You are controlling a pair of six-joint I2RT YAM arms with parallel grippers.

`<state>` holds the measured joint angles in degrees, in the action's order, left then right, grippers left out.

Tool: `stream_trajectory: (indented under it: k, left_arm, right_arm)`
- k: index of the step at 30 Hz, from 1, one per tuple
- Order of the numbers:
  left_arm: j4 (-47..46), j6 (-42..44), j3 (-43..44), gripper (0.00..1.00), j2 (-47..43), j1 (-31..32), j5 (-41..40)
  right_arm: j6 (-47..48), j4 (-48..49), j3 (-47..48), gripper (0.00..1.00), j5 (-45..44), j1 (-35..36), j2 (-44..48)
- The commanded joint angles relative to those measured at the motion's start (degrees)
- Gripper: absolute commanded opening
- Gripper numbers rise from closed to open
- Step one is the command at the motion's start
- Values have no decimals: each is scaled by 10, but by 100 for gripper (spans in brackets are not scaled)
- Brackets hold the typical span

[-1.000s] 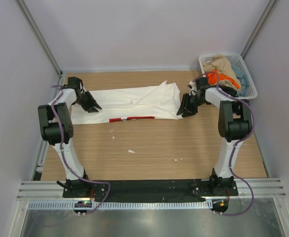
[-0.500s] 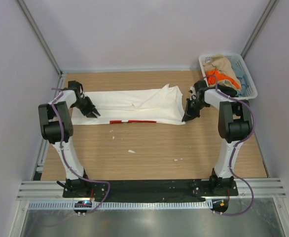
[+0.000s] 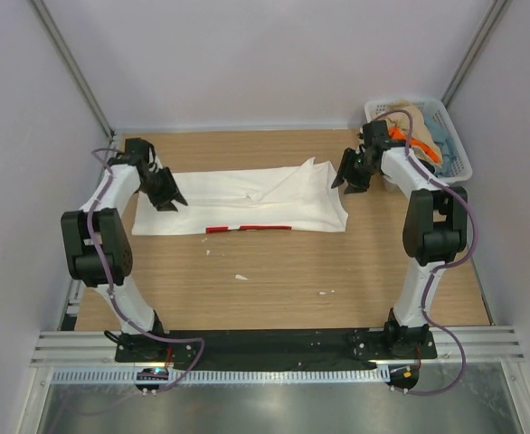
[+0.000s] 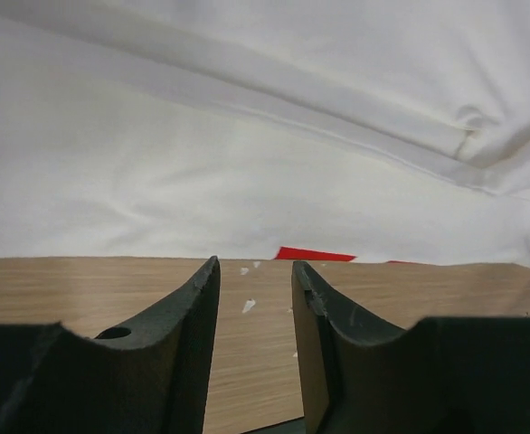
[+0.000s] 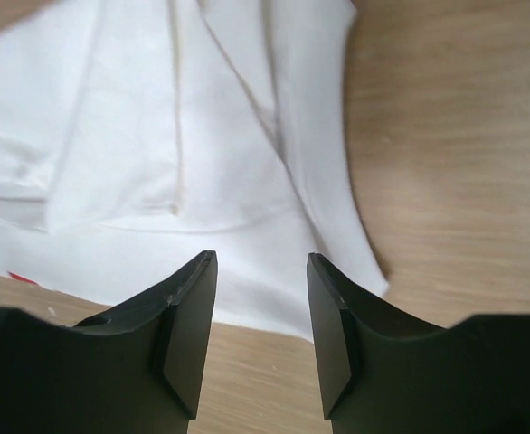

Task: Fold and stack the t-shirts
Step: Fold the tshirt

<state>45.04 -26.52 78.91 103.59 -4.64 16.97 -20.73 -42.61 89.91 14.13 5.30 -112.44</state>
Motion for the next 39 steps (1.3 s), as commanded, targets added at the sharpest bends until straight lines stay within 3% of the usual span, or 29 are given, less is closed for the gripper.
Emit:
stream_trajectory:
  k: [1,5,10,21,26,31,33,34,35,39]
  left_arm:
    - [-21,12,33,39,-7,38,63]
    - [-70,9,31,36,15,97,160]
    - [-108,-8,19,36,28,165,211]
    - [-113,-7,-35,36,-12,184,216]
    - [-112,-6,-27,37,-16,198,196]
    - [-112,-11,4,40,7,233,182]
    - [-112,-14,25,41,16,245,164]
    - [-112,-14,33,42,24,262,152]
    - [-112,-14,50,42,28,270,140]
    - [-122,-17,88,43,50,305,81]
  right_arm:
    - [-101,169,18,51,72,6,-10]
    - [-116,252,74,51,78,9,-72]
    - [-123,288,167,50,90,10,-173]
    - [-114,272,309,46,100,20,-297]
    - [-130,269,310,36,109,21,-299]
    - [-128,259,294,36,107,23,-286]
    - [-122,245,300,29,107,23,-289]
    - [-121,241,301,15,102,23,-289]
    - [-122,236,305,8,98,23,-288]
    - [-137,175,348,1,76,23,-276]
